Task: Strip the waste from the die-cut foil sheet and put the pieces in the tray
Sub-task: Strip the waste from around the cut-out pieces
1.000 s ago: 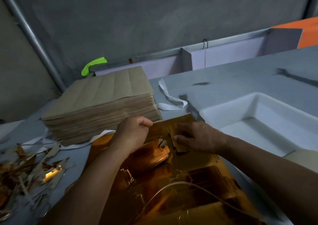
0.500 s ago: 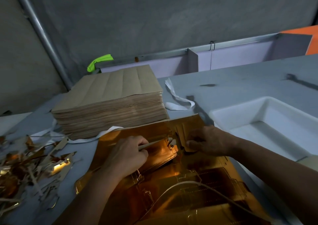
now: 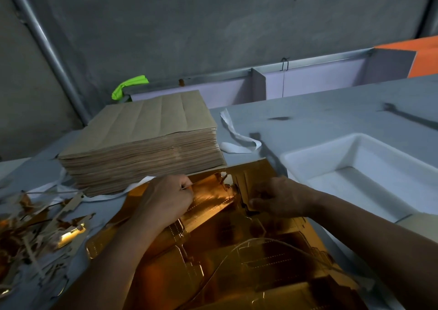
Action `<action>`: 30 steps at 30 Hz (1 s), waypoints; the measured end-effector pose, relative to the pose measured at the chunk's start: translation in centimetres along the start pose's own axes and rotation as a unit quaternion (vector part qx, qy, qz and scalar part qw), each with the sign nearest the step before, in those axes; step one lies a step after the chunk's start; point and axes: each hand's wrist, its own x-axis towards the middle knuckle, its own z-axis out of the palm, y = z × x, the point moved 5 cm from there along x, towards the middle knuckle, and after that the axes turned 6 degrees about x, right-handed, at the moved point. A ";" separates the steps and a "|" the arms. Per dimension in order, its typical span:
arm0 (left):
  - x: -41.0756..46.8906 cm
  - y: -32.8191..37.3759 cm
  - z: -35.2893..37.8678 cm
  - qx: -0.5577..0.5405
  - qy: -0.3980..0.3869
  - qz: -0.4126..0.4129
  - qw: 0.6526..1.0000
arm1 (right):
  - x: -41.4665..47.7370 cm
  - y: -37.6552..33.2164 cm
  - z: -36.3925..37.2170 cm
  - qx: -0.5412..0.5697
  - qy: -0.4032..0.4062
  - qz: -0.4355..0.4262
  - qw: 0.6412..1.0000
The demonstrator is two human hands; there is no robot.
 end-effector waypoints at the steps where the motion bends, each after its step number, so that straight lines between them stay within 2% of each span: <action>1: 0.0 0.1 -0.1 0.001 0.000 -0.002 1.000 | 0.0 0.0 0.1 0.003 -0.002 0.000 1.000; 13: 1.0 0.5 -2.0 -0.022 0.042 -0.019 0.999 | 0.4 0.4 0.2 0.006 -0.009 -0.003 1.000; 21: 1.8 0.2 -3.9 -0.040 0.098 -0.038 0.994 | -0.2 0.1 -0.2 0.016 -0.010 -0.021 1.000; 25: 2.1 0.6 -4.0 -0.049 0.085 -0.015 0.995 | -0.3 -0.1 -0.4 0.043 0.001 -0.031 0.999; 30: 2.3 1.8 -3.4 -0.053 0.055 0.007 0.997 | -0.5 -0.1 -0.9 0.135 0.029 -0.040 0.990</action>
